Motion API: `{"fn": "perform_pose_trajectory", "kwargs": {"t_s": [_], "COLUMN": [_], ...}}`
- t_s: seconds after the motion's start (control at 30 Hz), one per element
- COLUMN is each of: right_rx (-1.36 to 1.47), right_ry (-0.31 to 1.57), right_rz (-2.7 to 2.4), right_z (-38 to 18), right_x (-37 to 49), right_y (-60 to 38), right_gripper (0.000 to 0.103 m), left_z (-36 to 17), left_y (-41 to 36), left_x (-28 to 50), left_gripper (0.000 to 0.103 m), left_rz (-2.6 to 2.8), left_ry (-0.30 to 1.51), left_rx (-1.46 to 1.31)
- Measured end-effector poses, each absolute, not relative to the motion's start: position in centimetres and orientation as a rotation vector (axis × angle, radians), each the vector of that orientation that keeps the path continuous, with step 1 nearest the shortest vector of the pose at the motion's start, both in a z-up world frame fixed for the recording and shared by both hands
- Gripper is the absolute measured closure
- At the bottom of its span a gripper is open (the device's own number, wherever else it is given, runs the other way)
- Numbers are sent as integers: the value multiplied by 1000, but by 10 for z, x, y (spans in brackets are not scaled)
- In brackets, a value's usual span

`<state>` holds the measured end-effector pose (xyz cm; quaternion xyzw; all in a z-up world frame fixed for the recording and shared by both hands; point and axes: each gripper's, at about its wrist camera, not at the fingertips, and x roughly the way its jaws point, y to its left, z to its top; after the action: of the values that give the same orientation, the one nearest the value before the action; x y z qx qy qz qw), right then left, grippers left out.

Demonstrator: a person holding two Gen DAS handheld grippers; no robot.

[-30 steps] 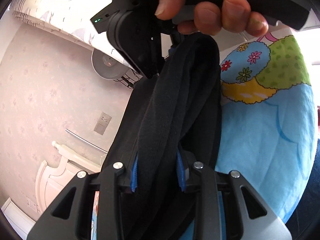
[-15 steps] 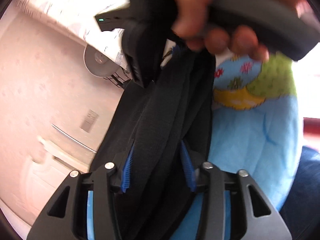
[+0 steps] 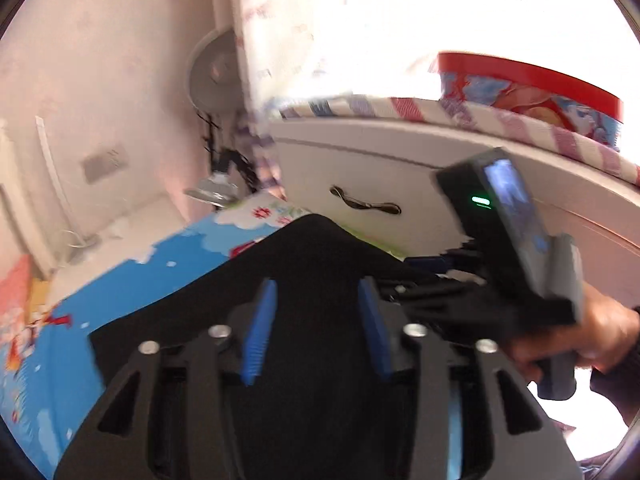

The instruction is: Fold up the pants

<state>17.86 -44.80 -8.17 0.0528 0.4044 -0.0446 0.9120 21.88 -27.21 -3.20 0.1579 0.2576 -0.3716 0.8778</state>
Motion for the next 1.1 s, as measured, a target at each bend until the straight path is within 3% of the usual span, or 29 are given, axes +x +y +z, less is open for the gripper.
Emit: {"fn": "perform_pose_trajectory", "kwargs": {"t_s": [0.1, 0.17, 0.23, 0.3, 0.4, 0.57, 0.8, 1.1], "right_rx": [103, 111, 117, 113, 107, 136, 134, 35], "right_ry": [831, 829, 826, 824, 823, 814, 664, 697], "right_rz": [-99, -104, -107, -114, -125, -127, -99, -120], "right_z": [-82, -83, -84, -84, -86, -85, -40, -67], "right_x": [178, 177, 175, 174, 173, 170, 123, 105], "right_y": [-446, -446, -446, -444, -445, -450, -429, -402], "right_gripper": [57, 57, 57, 57, 57, 57, 57, 56], "left_z": [-40, -42, -47, -64, -86, -96, -99, -99], "left_y": [-285, -306, -321, -332, -336, -339, -337, -338], "left_x": [263, 296, 322, 341, 354, 349, 350, 346], "left_gripper": [42, 42, 49, 67, 68, 68, 67, 67], "left_rz": [-768, -712, -745, -715, -694, -671, -665, -665], "left_ry": [613, 703, 791, 875, 968, 956, 934, 908], "left_rx": [313, 355, 322, 319, 313, 336, 323, 323]}}
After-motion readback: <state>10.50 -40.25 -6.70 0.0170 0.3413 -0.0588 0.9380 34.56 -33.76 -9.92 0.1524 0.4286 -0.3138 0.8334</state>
